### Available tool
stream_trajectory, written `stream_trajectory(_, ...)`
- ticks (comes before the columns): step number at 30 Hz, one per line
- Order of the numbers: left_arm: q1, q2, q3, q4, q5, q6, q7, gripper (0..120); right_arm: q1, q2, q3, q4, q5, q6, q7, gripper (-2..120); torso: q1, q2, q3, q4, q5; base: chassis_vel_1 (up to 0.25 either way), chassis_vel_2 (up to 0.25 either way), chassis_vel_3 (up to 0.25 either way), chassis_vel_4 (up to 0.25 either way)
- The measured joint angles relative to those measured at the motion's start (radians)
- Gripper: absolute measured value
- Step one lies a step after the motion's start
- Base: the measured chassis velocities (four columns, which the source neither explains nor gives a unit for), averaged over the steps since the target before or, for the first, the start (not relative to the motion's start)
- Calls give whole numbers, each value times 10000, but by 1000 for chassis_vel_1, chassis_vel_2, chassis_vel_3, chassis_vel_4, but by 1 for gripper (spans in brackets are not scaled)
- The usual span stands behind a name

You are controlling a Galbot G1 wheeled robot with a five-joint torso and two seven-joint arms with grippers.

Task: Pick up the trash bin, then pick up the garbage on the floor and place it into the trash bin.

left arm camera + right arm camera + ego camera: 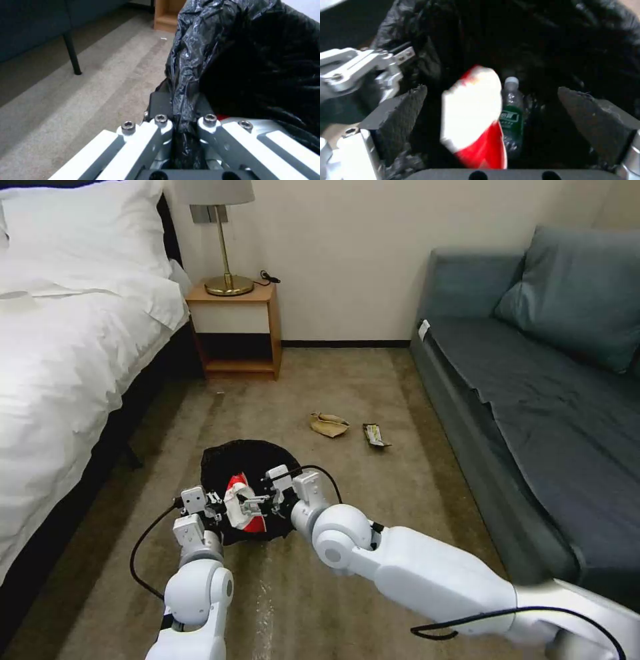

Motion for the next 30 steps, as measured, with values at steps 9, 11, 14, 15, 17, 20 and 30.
stream_trajectory(9, 17, 43, -91, -51, -139, -11, -4, 3, 811, 22, -131, -212, 87, -214, -131, 100, 0, 0, 0, 1, 0, 0, 0, 0, 0)
stream_trajectory(11, 11, 41, -130, 5, -169, -29, -6, 3, 720, -67, 131, -182, -384, 117, -257, 100, -1, 0, -1, 1, -1, 0, 0, 0, 0)
stream_trajectory(14, -35, 50, -191, 88, -210, -36, -6, 3, 433, -215, 555, -111, -896, 581, -294, 100, 0, 0, 0, 2, 1, 0, 0, 0, 0)
stream_trajectory(15, -85, 68, -234, 137, -227, -38, -6, 3, 125, -393, 1027, 17, -1169, 825, -266, 100, 0, 0, -1, 2, 0, 0, 0, 0, 0)
stream_trajectory(17, -120, 93, -270, 164, -245, -39, -6, 3, -139, -562, 1447, 117, -1382, 1005, -258, 100, 0, 0, 0, 2, 4, 0, 0, 0, 0)
stream_trajectory(20, -164, 127, -323, 189, -257, -39, -9, 3, -562, -906, 2175, 236, -1759, 1288, -295, 100, -1, 0, -1, 3, 3, 0, 0, 0, 0)
stream_trajectory(30, -473, 217, -357, 446, -270, 34, 7, 3, -5527, -2517, 8409, 792, -5180, 3653, -1714, 100, -1, 1, -2, -6, 7, 0, 0, 0, 0)
